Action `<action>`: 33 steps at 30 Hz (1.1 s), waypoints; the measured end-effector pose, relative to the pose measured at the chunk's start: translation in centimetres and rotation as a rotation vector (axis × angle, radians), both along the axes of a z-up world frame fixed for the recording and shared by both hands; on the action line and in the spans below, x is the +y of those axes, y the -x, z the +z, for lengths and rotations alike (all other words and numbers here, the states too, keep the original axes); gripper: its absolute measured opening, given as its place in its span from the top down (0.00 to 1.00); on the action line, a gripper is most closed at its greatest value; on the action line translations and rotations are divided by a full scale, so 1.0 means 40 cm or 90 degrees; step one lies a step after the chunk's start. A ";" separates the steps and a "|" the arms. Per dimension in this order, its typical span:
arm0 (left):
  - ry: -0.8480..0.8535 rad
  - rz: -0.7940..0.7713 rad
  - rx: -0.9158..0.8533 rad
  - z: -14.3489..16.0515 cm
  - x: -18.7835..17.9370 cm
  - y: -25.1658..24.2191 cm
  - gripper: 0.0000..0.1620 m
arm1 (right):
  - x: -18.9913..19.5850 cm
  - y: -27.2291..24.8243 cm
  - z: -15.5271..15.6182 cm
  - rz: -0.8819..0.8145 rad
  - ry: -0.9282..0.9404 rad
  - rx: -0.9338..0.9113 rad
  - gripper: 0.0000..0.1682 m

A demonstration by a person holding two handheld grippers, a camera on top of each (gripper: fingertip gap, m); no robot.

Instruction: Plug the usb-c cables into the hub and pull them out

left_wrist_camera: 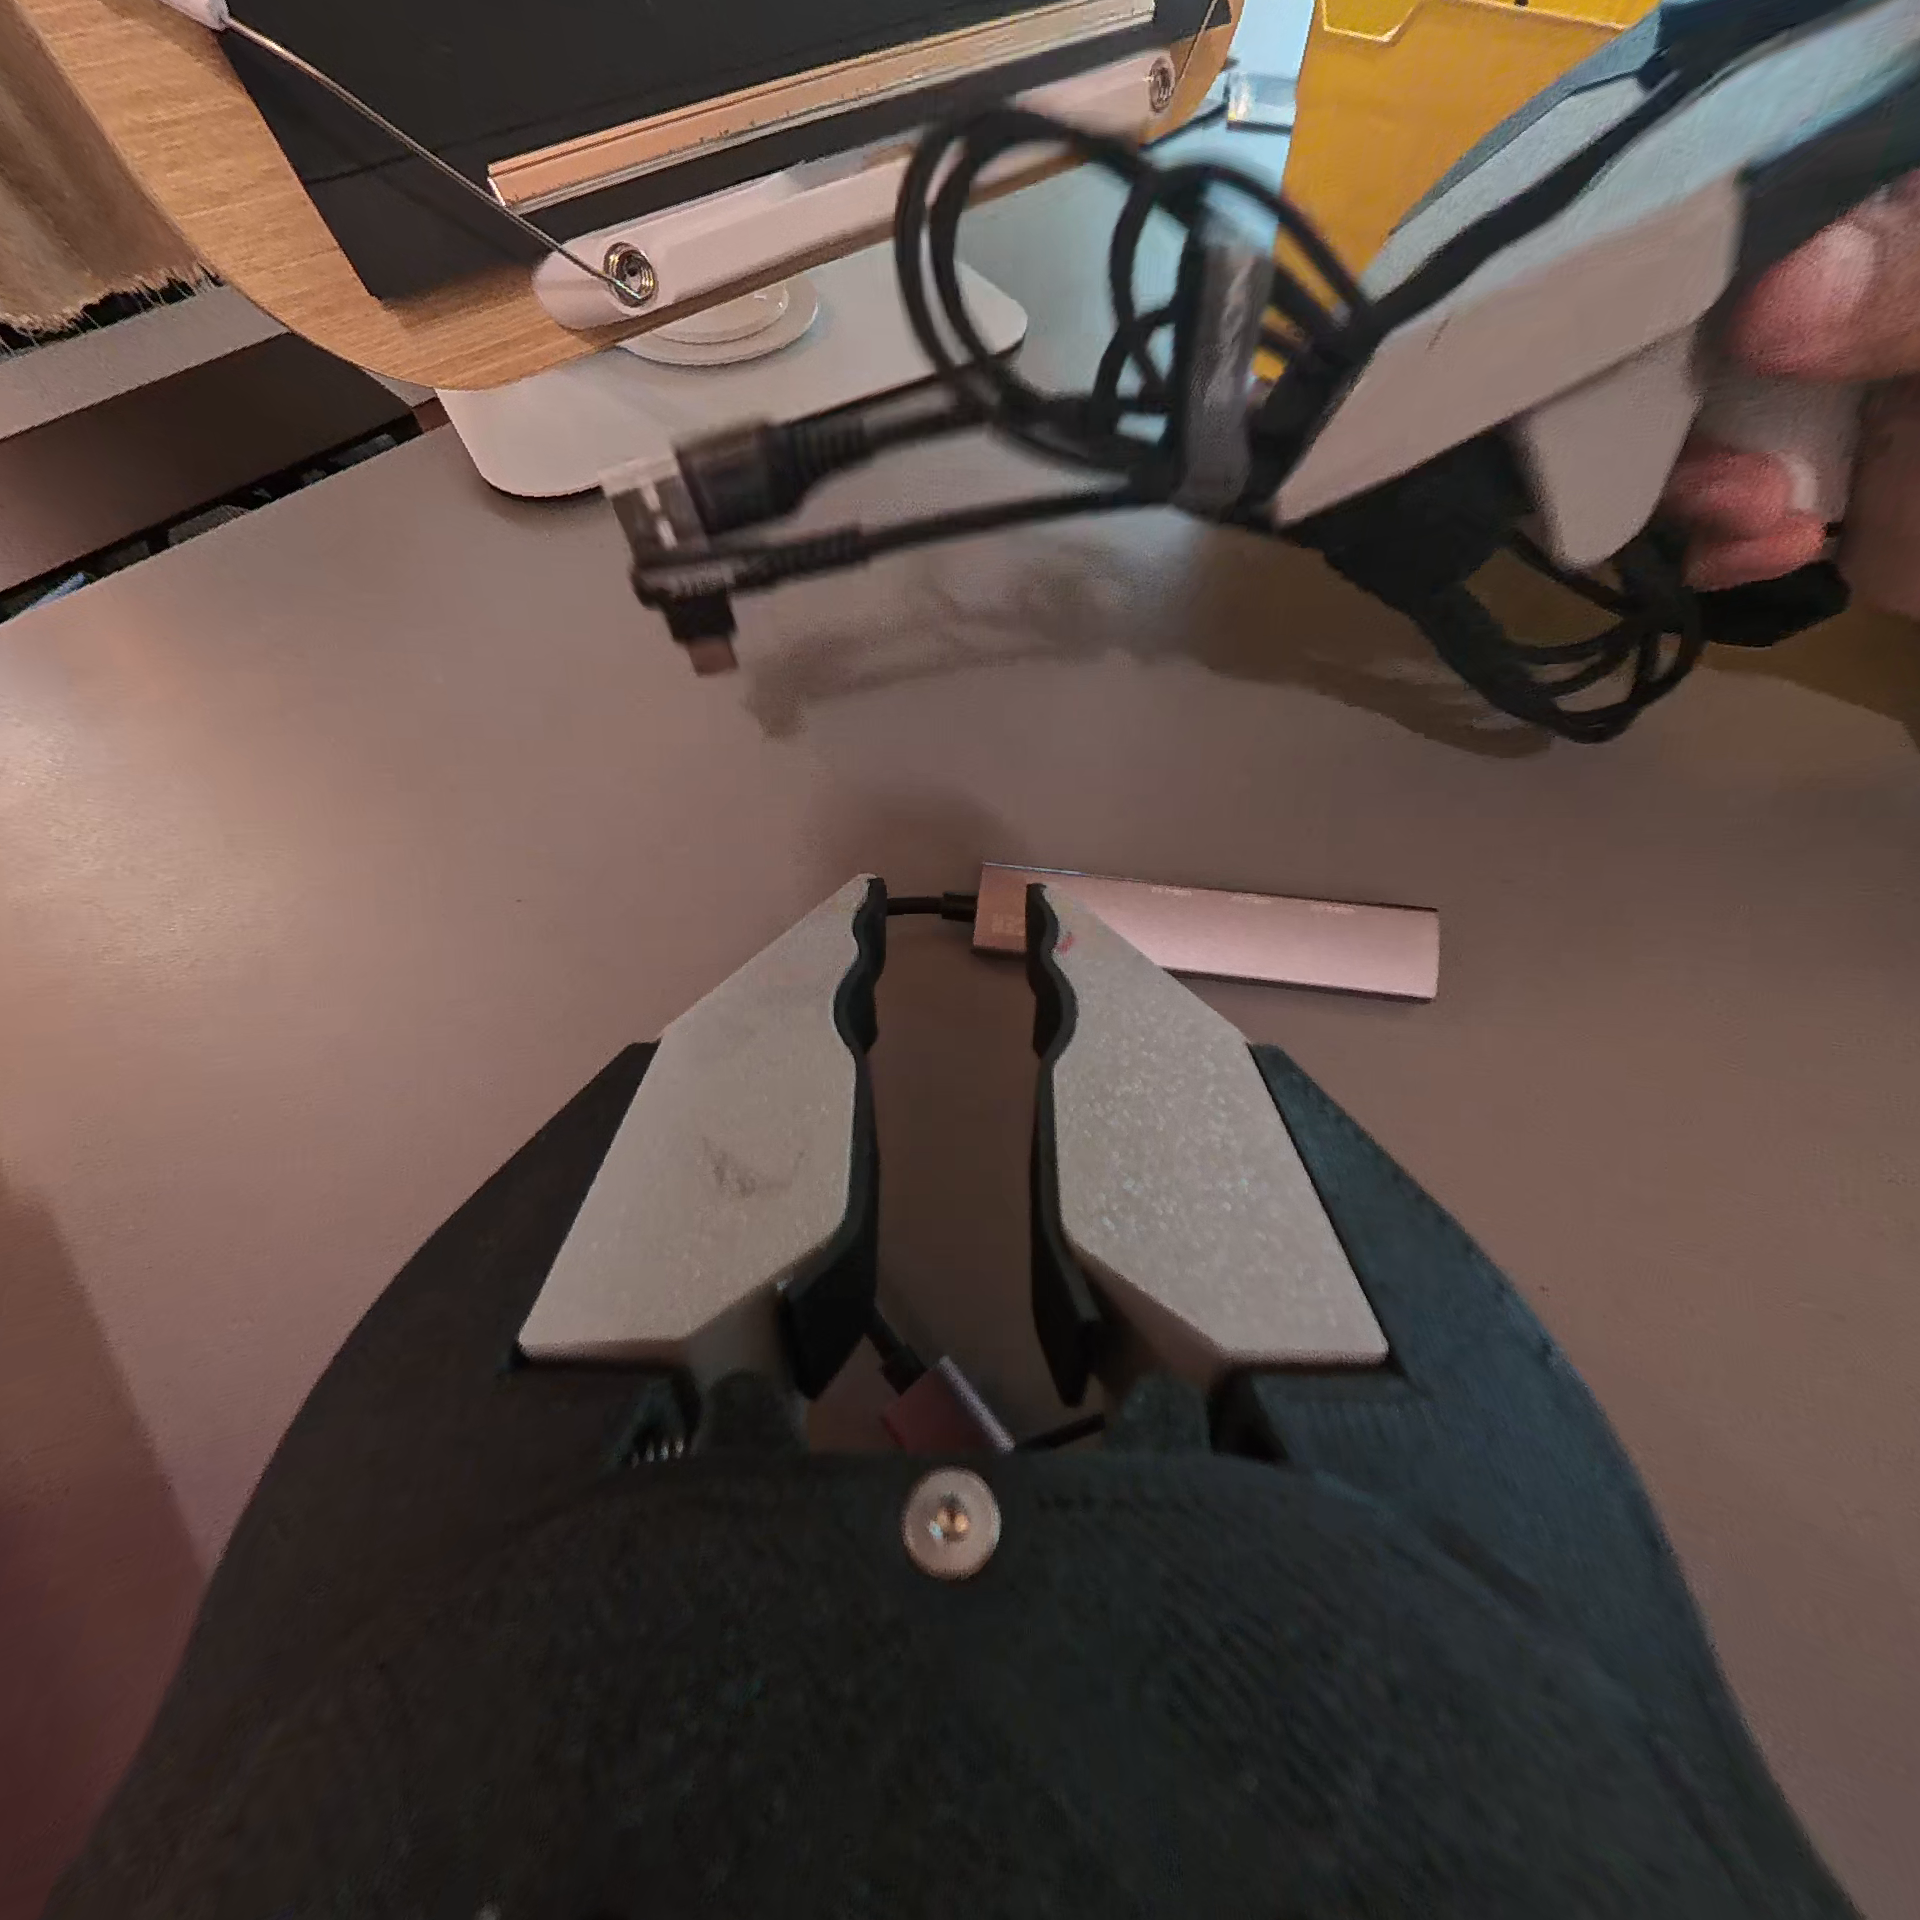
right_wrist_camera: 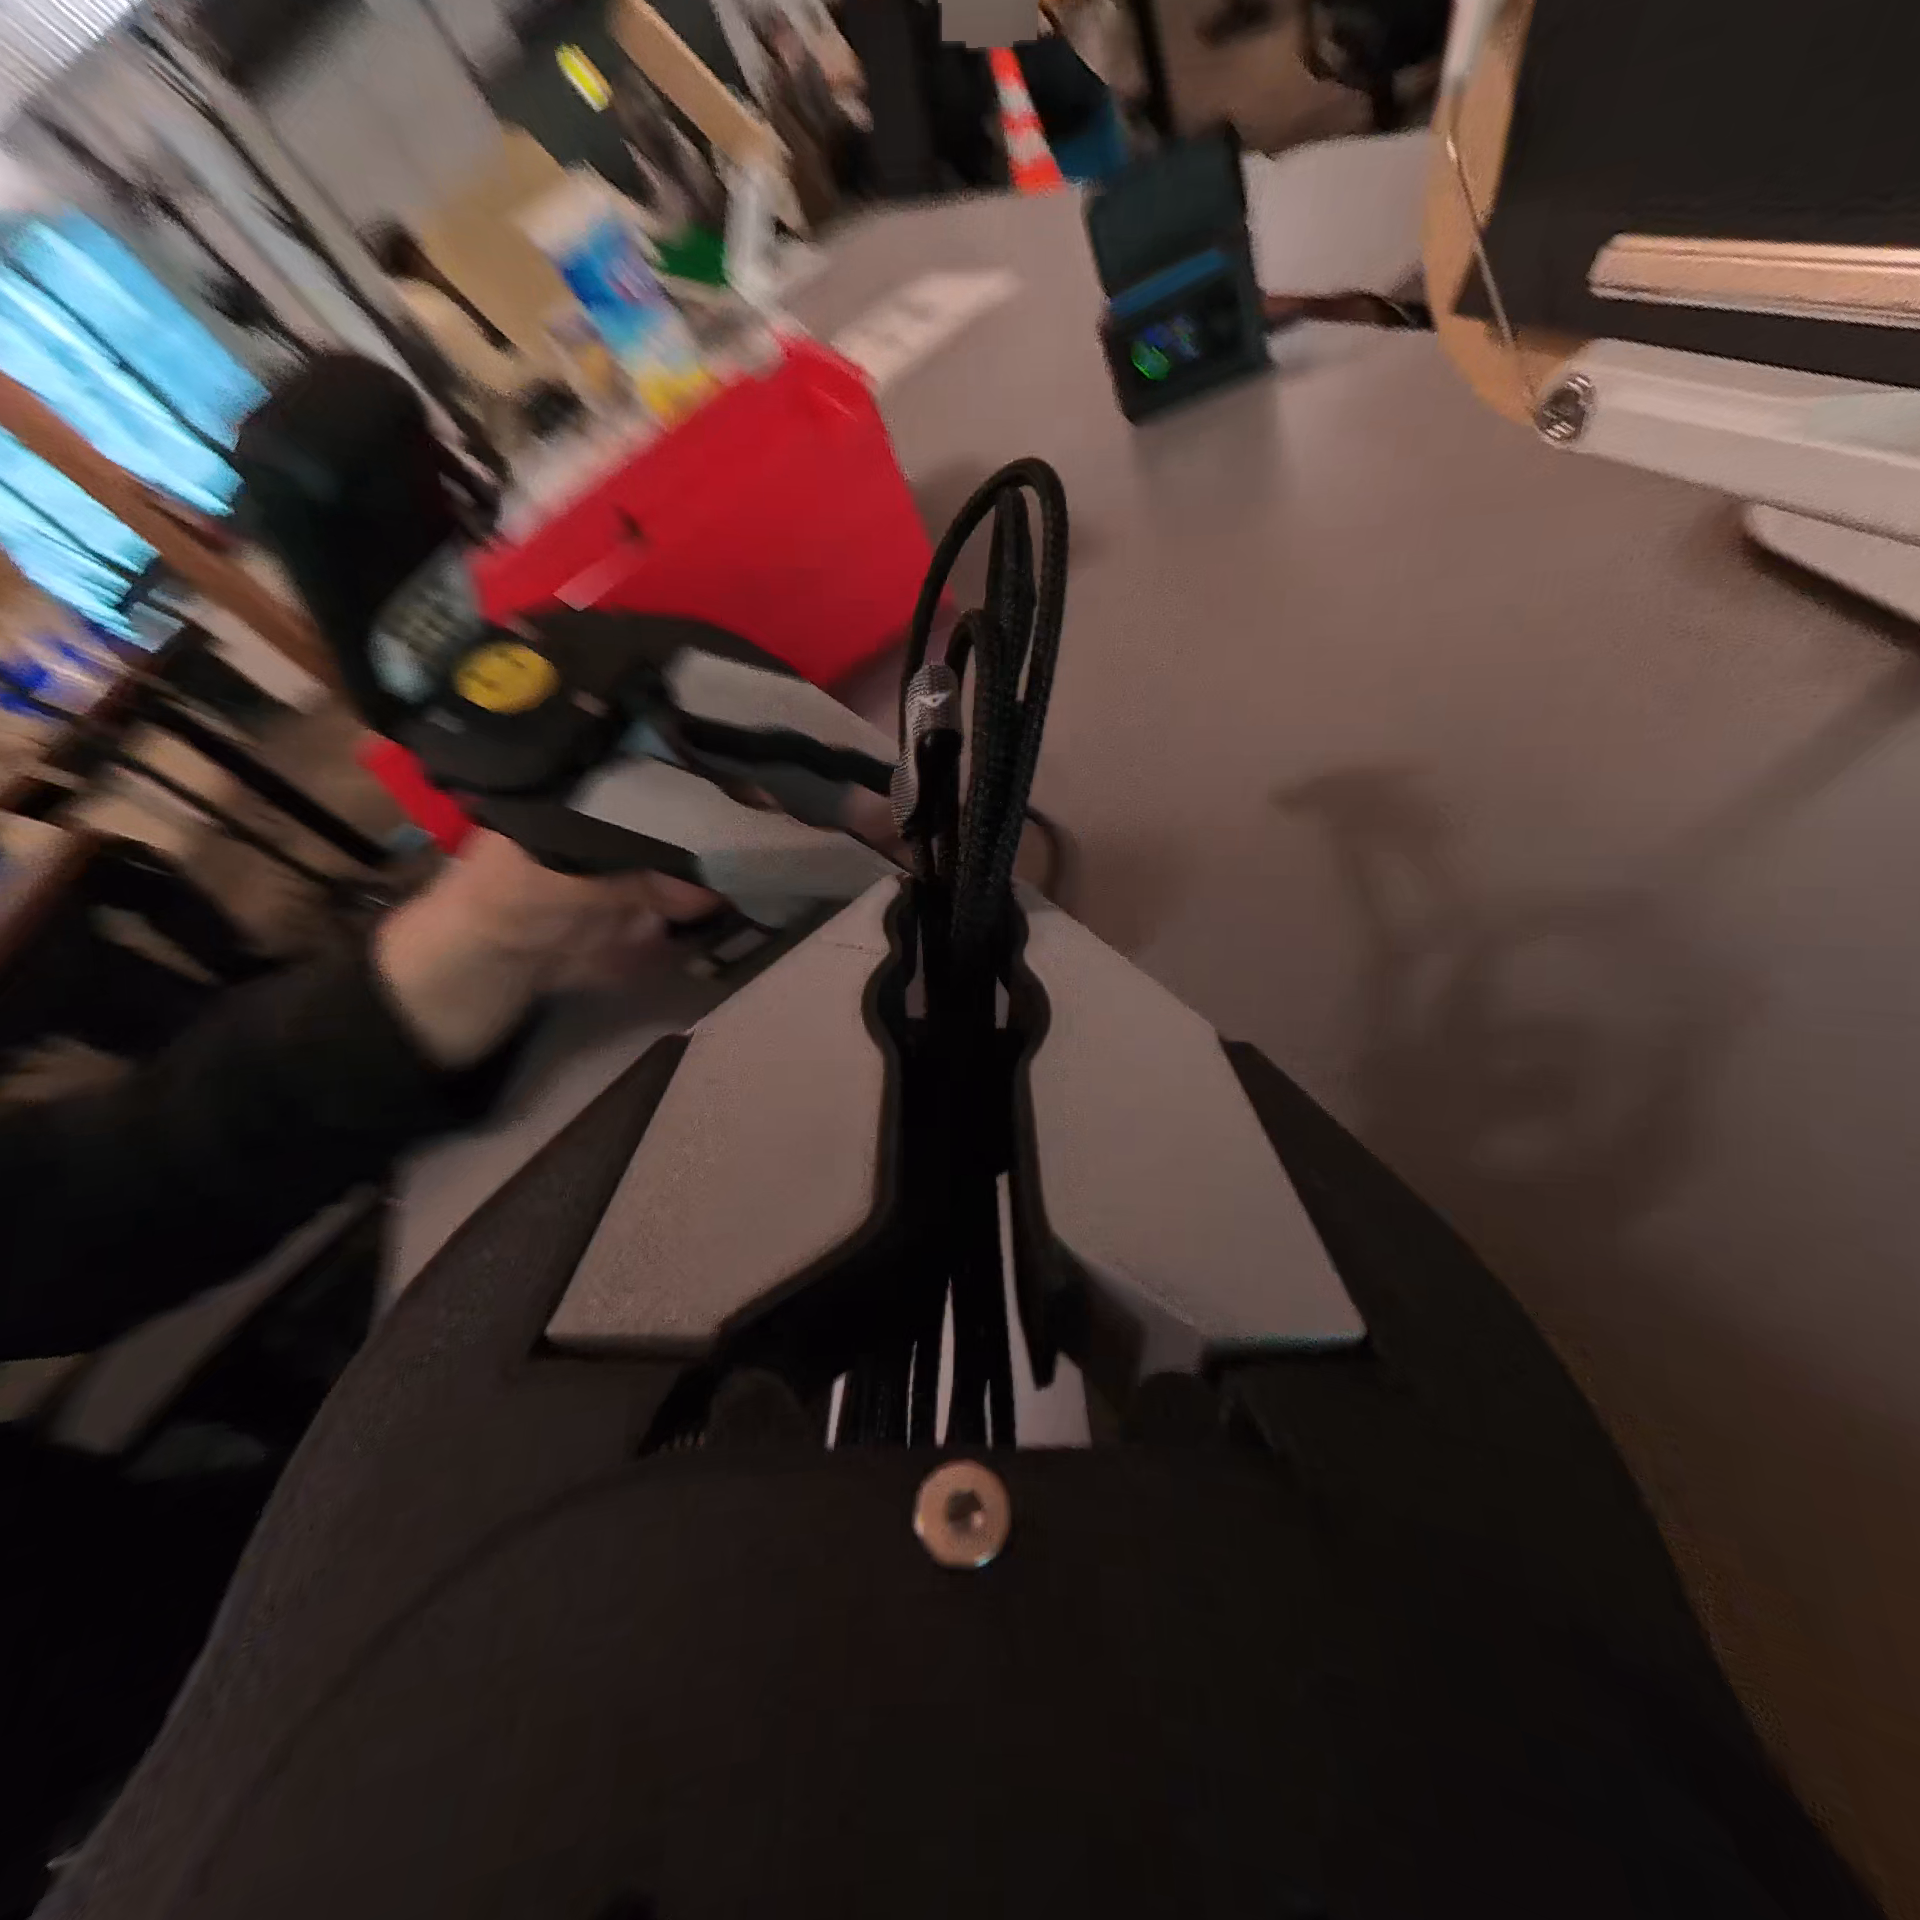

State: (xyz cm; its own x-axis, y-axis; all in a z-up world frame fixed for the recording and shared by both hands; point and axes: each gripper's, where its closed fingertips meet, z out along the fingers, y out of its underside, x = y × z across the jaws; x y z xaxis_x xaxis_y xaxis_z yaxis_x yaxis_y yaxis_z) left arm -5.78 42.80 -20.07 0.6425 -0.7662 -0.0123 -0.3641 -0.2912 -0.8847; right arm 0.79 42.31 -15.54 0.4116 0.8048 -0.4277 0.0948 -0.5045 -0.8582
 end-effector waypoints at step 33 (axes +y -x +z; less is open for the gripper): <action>-0.090 0.093 -0.037 0.068 0.042 0.064 0.85 | -0.067 0.045 0.033 0.116 0.036 0.082 0.93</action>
State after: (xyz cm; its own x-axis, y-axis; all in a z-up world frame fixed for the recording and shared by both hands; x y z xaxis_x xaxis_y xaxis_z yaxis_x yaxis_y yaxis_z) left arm -8.35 44.46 -17.35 0.7499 -0.6576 -0.0725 -0.2737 -0.2085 -0.9389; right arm -1.01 39.62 -14.22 0.2004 0.8341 -0.5139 0.0805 -0.5368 -0.8399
